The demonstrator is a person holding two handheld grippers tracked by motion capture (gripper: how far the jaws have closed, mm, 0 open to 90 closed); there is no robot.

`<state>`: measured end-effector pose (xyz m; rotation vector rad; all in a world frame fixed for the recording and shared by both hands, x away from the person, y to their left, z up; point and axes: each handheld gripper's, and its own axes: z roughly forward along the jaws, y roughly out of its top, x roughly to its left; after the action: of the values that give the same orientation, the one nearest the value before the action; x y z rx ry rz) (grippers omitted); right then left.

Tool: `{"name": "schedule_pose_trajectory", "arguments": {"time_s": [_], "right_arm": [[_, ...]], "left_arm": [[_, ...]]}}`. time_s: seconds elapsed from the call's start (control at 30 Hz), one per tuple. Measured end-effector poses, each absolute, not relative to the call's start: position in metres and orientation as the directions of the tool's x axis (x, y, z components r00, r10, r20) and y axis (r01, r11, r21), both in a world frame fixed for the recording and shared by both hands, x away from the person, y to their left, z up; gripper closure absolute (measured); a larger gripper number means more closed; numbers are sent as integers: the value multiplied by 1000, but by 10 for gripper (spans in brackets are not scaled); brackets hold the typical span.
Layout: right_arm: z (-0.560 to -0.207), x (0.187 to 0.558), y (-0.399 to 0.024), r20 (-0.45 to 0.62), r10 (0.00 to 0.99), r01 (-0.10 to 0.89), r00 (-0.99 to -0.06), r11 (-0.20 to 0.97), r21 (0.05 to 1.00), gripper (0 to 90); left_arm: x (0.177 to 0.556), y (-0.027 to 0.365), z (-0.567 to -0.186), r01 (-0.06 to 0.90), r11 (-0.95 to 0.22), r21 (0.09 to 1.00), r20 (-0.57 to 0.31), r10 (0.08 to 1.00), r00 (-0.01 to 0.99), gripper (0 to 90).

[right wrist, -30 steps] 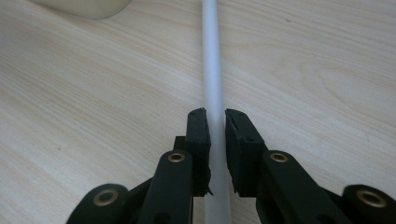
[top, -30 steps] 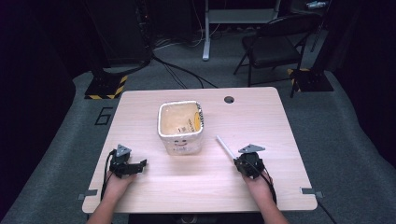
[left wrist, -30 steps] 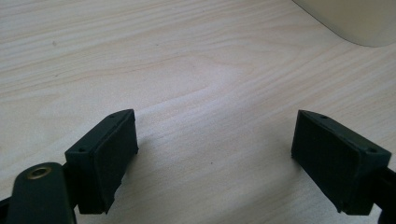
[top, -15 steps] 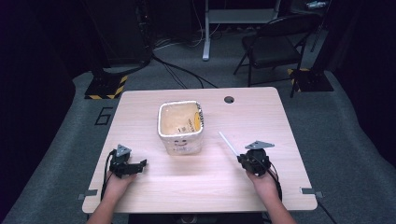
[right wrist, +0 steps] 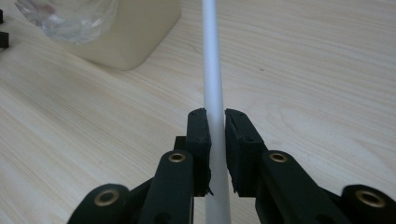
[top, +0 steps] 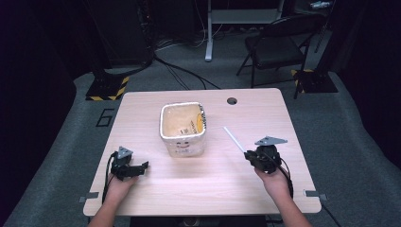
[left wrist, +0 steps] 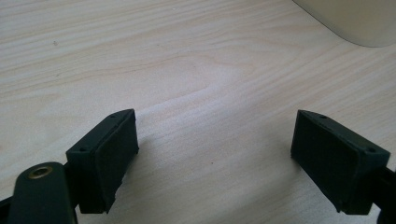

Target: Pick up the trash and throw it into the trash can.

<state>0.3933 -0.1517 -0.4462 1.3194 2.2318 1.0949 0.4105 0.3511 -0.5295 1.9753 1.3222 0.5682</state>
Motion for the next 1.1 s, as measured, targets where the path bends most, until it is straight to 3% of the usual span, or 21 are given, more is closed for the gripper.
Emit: {"name": "schedule_pose_trajectory", "arguments": {"time_s": [1.1], "right_arm": [[-369,401,-132,77,762,504,-643,344,792,801]], "left_arm": [[411,351,-529,623,-246,743,-15,924,383,151]]}}
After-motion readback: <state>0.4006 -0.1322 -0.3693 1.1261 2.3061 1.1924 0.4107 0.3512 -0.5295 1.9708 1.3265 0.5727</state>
